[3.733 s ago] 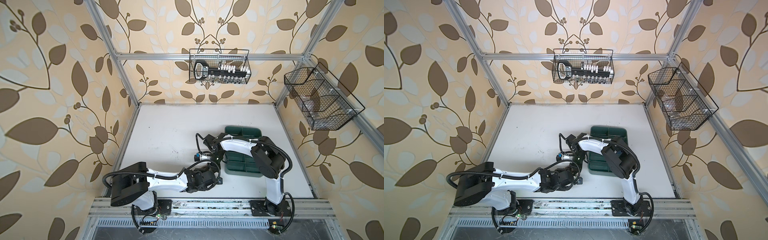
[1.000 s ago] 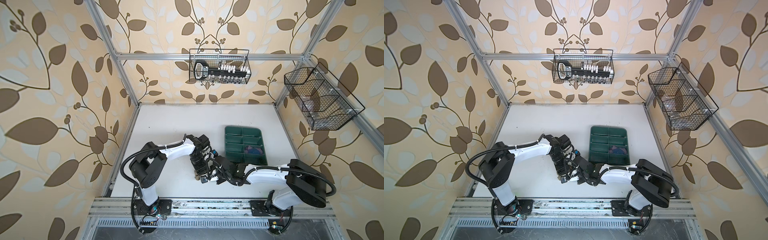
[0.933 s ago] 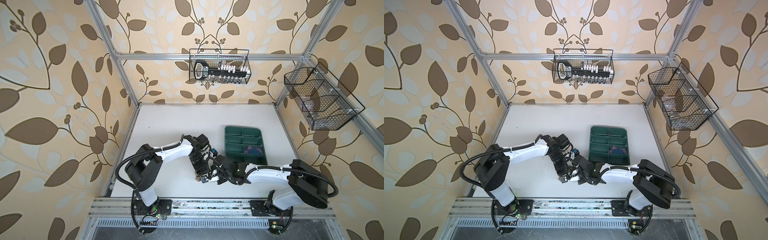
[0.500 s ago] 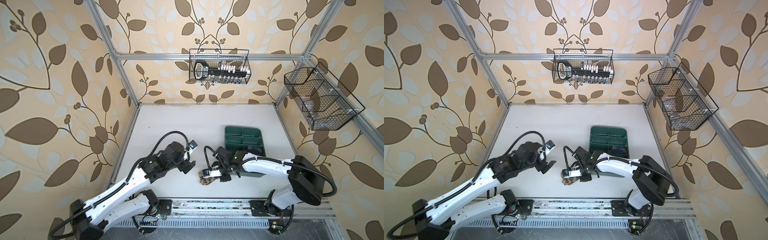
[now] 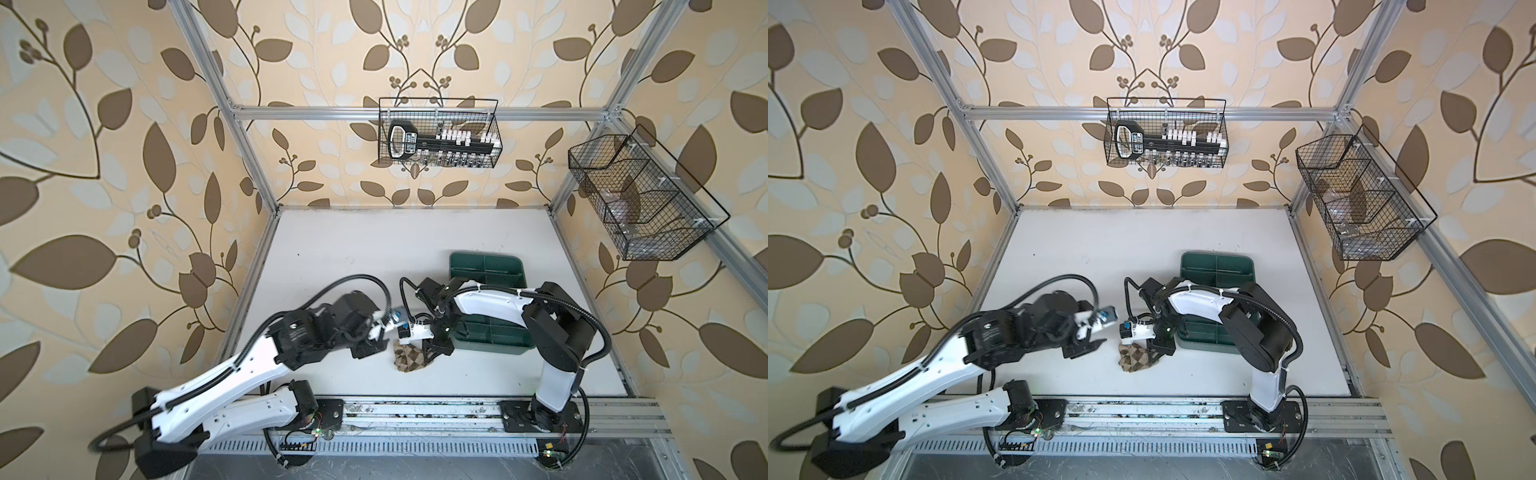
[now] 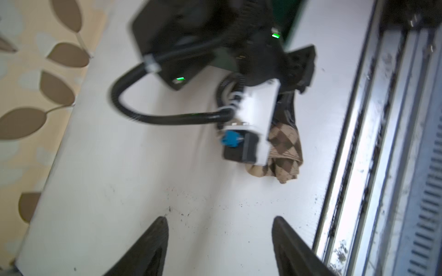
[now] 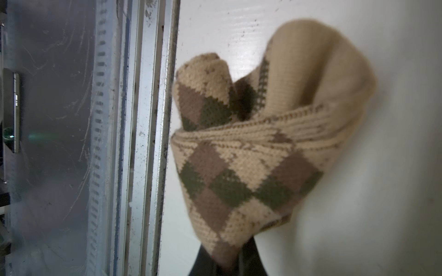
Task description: Roll the socks
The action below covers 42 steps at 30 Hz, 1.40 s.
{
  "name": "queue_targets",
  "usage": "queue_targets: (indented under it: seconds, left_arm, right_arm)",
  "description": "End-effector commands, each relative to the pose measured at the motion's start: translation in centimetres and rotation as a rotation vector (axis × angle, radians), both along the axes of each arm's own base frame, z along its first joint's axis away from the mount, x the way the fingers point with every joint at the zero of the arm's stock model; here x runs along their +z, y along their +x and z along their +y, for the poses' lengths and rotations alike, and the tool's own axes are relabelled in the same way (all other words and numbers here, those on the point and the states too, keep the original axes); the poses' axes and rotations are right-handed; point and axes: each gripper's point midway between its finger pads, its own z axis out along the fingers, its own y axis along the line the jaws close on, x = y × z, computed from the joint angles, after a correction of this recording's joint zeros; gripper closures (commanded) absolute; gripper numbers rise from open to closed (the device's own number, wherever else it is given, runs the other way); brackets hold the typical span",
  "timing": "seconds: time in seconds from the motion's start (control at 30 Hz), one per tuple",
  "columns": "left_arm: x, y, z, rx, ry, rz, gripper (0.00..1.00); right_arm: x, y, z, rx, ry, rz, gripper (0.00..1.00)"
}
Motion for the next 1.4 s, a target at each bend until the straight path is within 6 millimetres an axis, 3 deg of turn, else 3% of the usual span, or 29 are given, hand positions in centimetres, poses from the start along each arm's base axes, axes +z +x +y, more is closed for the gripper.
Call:
queue_targets:
  seconds: [0.0,0.13,0.3,0.4,0.57,0.7,0.77,0.9,0.97,1.07,1.1,1.13,1.17,1.37]
  left_arm:
    - [-2.4,-0.7,-1.5,-0.112,0.163,-0.156,0.26]
    - [-5.2,-0.8,-5.6,-0.136,0.159,-0.147,0.25]
    - [-9.2,-0.3,-8.6,-0.125,0.179,-0.161,0.24]
    - [-11.7,0.4,-8.9,-0.103,0.254,-0.160,0.25]
    - [-15.7,1.1,-7.8,-0.065,0.386,-0.125,0.31]
    - [-16.8,1.5,-7.0,-0.013,0.403,-0.075,0.45]
    - [-17.2,1.4,-6.9,-0.007,0.406,-0.050,0.59]
    - [-17.5,1.2,-6.8,0.009,0.396,-0.015,0.97]
    - [-17.5,1.1,-6.6,0.016,0.393,0.004,1.00]
    - [-16.3,1.1,-6.4,0.037,0.373,0.007,1.00]
    - [-15.6,1.1,-6.3,0.045,0.353,0.004,1.00]
    - [-14.7,1.1,-6.2,0.051,0.332,0.001,1.00]
    - [-13.9,1.0,-6.1,0.056,0.311,-0.003,1.00]
    - [-9.5,0.0,-4.3,0.031,0.203,-0.027,1.00]
  right_arm:
    - [0.3,-0.4,0.3,0.015,0.011,0.088,1.00]
    - [-0.3,-0.2,0.1,0.008,-0.011,0.120,1.00]
    - [0.1,0.2,0.5,0.004,-0.005,0.123,1.00]
    - [0.2,0.2,0.5,0.002,-0.004,0.125,1.00]
    - [0.4,0.3,0.3,0.026,0.015,0.108,1.00]
    - [0.6,0.3,0.2,0.023,0.023,0.099,1.00]
    - [0.8,0.4,0.2,0.023,0.033,0.091,1.00]
    - [1.7,0.9,0.6,0.018,0.064,0.058,1.00]
    - [2.0,0.7,0.2,0.004,0.071,0.035,1.00]
    - [4.3,1.5,0.6,-0.038,0.140,-0.068,0.99]
    - [5.1,1.8,0.7,-0.057,0.170,-0.109,0.84]
    - [6.4,2.1,0.8,-0.075,0.206,-0.158,0.48]
    - [7.3,2.2,0.7,-0.088,0.230,-0.195,0.03]
    - [12.5,4.4,-1.4,-0.228,0.325,-0.463,0.00]
